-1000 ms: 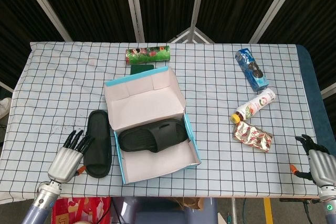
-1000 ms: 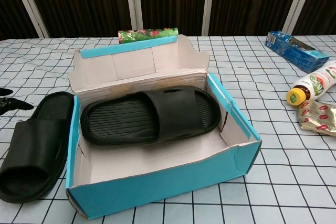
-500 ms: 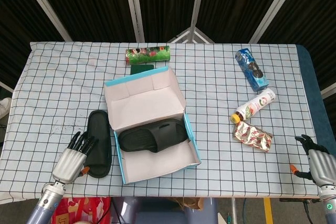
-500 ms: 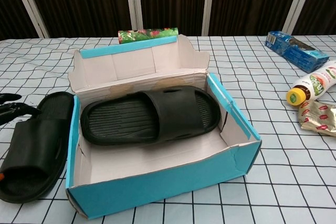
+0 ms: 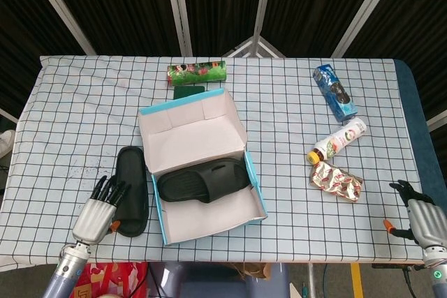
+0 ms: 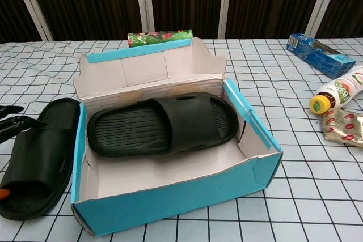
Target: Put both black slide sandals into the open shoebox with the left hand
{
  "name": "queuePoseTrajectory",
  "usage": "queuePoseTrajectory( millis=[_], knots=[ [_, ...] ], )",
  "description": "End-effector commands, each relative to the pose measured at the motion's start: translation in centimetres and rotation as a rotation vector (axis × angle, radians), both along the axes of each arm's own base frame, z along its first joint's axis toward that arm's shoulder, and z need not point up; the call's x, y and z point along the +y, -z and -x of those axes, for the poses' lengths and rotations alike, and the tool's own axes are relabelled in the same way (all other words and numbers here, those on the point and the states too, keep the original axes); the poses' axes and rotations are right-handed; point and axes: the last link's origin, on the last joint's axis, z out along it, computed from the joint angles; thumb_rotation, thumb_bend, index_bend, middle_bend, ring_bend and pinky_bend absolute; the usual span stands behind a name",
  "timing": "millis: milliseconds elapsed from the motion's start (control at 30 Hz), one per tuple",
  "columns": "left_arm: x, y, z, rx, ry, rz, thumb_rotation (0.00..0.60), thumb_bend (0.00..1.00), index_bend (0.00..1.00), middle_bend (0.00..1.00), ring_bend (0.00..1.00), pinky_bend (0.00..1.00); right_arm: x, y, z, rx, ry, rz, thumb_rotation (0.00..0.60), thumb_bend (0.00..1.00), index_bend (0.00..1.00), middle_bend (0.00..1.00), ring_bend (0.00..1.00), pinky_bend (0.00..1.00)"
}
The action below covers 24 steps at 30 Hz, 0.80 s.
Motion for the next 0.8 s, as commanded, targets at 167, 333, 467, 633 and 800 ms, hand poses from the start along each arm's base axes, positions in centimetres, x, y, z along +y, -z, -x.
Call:
queuePoseTrajectory(
  millis=[167, 333, 467, 633, 800],
  knots=[
    [0.0, 0.4, 0.3, -0.016, 0.006, -0.015, 0.600, 0.15, 0.13, 0.21, 0.00, 0.00, -0.1, 0.1, 0.0, 0.002, 0.000, -0.007, 0.600, 0.29, 0.18, 0.11, 0.21, 0.16],
    [0.0, 0.6, 0.8, -0.021, -0.005, -0.033, 0.600, 0.24, 0.17, 0.29, 0.00, 0.00, 0.0, 0.1, -0.1, 0.001, -0.003, -0.005, 0.600, 0.29, 0.18, 0.11, 0.21, 0.16],
    [0.1, 0.7, 0.8, -0.034, -0.013, -0.047, 0.600, 0.34, 0.26, 0.37, 0.00, 0.00, 0.0, 0.2, -0.1, 0.001, -0.003, -0.010, 0.600, 0.29, 0.18, 0.11, 0.21, 0.16],
    [0.5, 0.1, 0.9, -0.047, -0.013, -0.086, 0.600, 0.39, 0.38, 0.44, 0.00, 0.00, 0.0, 0.3, -0.2, -0.002, -0.006, -0.015, 0.600, 0.29, 0.18, 0.11, 0.22, 0.16],
    [1.8, -2.6, 0.6, -0.051, 0.002, -0.173, 0.600, 0.40, 0.47, 0.47, 0.00, 0.00, 0.0, 0.3, -0.2, -0.002, -0.004, -0.020, 0.600, 0.29, 0.18, 0.11, 0.23, 0.16]
  ],
)
